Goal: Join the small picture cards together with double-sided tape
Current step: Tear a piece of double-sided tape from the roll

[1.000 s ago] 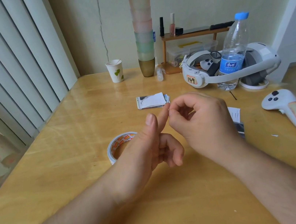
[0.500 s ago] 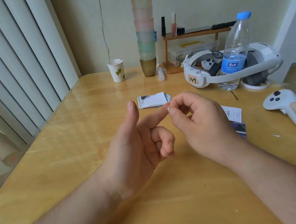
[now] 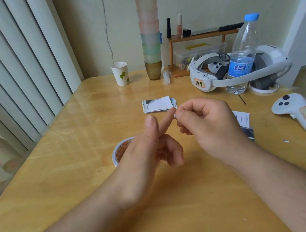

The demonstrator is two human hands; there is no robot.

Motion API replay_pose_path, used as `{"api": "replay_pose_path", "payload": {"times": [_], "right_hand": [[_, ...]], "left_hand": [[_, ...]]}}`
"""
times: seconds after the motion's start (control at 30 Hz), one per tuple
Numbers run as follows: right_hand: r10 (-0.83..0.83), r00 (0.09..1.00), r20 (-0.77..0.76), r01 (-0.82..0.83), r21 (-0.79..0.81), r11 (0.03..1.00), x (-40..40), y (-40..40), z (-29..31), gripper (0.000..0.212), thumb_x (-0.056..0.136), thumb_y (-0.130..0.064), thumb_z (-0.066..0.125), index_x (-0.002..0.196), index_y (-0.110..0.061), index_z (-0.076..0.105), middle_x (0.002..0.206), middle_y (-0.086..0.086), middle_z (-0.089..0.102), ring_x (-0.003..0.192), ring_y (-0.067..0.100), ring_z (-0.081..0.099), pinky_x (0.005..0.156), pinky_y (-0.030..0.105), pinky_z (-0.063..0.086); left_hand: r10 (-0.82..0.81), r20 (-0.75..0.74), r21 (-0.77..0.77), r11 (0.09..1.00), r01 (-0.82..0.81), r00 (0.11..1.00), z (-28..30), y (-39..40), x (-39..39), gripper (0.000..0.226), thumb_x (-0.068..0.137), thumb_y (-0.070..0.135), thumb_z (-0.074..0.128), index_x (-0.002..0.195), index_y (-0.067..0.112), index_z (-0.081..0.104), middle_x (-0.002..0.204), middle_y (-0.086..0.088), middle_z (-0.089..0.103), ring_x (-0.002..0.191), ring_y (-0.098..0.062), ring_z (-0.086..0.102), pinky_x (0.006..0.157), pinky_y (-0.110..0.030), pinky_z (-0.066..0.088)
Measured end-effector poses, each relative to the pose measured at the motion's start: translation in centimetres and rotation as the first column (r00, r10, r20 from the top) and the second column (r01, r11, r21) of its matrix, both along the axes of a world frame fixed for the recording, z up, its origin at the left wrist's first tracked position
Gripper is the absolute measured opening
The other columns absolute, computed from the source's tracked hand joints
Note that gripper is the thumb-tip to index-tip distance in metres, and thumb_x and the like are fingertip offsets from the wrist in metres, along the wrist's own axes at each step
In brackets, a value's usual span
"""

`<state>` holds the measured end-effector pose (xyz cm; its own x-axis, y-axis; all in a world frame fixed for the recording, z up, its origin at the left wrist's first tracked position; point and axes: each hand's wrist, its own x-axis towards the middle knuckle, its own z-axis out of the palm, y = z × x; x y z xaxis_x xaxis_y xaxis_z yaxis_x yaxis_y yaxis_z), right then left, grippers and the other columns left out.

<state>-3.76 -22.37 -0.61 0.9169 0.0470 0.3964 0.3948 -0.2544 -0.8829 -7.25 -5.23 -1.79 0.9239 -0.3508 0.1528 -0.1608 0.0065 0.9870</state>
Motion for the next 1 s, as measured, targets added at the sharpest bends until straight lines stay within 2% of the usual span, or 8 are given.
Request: {"api": "replay_pose_path", "payload": {"times": [0.07,0.13,0.33,0.47,0.6,0.67,0.77,1.0], "right_hand": [[-0.011,1.0,-0.014,0.011,0.003,1.0,0.0,-0.1,0.1,0.016,0.083,-0.036,0.065,0.084,-0.021,0.072,0.077,0.017,0.067,0.081,0.042,0.064,0.073,0.059,0.056],[-0.024,0.999,-0.023,0.024,0.007,1.0,0.0,-0.1,0.2,0.017,0.081,-0.035,0.065,0.083,-0.021,0.073,0.076,0.018,0.067,0.08,0.042,0.064,0.071,0.06,0.056],[0.002,0.996,-0.084,0.003,0.064,0.998,0.2,-0.1,0.1,0.014,0.092,-0.02,0.068,0.08,-0.02,0.075,0.073,0.008,0.072,0.077,0.031,0.069,0.078,0.051,0.06],[0.085,0.986,-0.144,-0.06,0.175,0.983,0.1,0.1,0.3,0.019,0.097,-0.014,0.066,0.081,-0.017,0.075,0.068,-0.003,0.067,0.067,0.014,0.065,0.072,0.037,0.056],[0.156,0.978,-0.135,-0.122,0.234,0.965,-0.1,0.3,0.4,0.019,0.1,-0.014,0.063,0.083,-0.015,0.072,0.071,-0.002,0.062,0.066,0.014,0.06,0.072,0.04,0.052],[0.168,0.979,-0.116,-0.138,0.228,0.964,-0.1,0.3,0.5,0.021,0.101,-0.015,0.063,0.083,-0.018,0.073,0.072,-0.002,0.062,0.067,0.015,0.06,0.072,0.04,0.052],[0.154,0.984,-0.093,-0.132,0.212,0.968,-0.1,0.3,0.5,0.021,0.1,-0.016,0.064,0.081,-0.019,0.073,0.073,0.0,0.062,0.067,0.016,0.06,0.07,0.037,0.052],[0.161,0.981,-0.108,-0.132,0.232,0.964,-0.1,0.4,0.5,0.02,0.092,-0.02,0.064,0.074,-0.022,0.07,0.068,0.006,0.058,0.066,0.02,0.056,0.07,0.04,0.05]], "left_hand": [[0.037,0.083,0.126,0.991,-0.047,0.996,-0.2,-0.1,-0.4,0.08,0.084,0.094,0.022,0.134,0.049,0.064,0.079,0.004,0.069,0.074,-0.011,0.057,0.077,-0.022,0.041],[0.062,0.096,0.192,0.978,-0.08,0.993,-0.3,0.0,-0.6,0.101,0.067,0.107,0.026,0.124,0.033,0.065,0.082,0.009,0.068,0.076,-0.01,0.057,0.074,-0.025,0.039],[0.077,0.047,0.154,0.985,-0.084,0.996,-0.8,0.3,-0.5,0.105,0.064,0.107,0.035,0.122,0.024,0.063,0.084,0.008,0.069,0.08,-0.011,0.059,0.08,-0.031,0.041],[0.014,0.014,0.036,0.999,-0.014,1.0,-0.4,0.2,-0.2,0.085,0.086,0.09,0.03,0.145,0.036,0.057,0.077,-0.002,0.067,0.075,-0.013,0.059,0.078,-0.024,0.047],[-0.045,-0.07,-0.142,0.989,0.035,0.997,0.2,0.0,0.2,0.077,0.093,0.079,0.027,0.153,0.037,0.049,0.07,-0.008,0.061,0.071,-0.02,0.053,0.085,-0.038,0.046],[-0.084,-0.139,-0.237,0.97,0.049,0.987,0.3,0.1,0.4,0.081,0.091,0.077,0.029,0.153,0.029,0.052,0.067,-0.008,0.059,0.068,-0.021,0.051,0.087,-0.044,0.045],[-0.158,-0.219,-0.381,0.922,0.065,0.963,0.6,0.1,0.4,0.081,0.086,0.076,0.039,0.144,0.025,0.063,0.064,-0.008,0.057,0.064,-0.021,0.05,0.078,-0.037,0.052],[-0.198,-0.334,-0.498,0.867,0.006,0.921,1.3,-0.4,0.3,0.076,0.094,0.071,0.031,0.13,0.02,0.074,0.058,-0.007,0.05,0.058,-0.02,0.044,0.07,-0.036,0.05]]}}
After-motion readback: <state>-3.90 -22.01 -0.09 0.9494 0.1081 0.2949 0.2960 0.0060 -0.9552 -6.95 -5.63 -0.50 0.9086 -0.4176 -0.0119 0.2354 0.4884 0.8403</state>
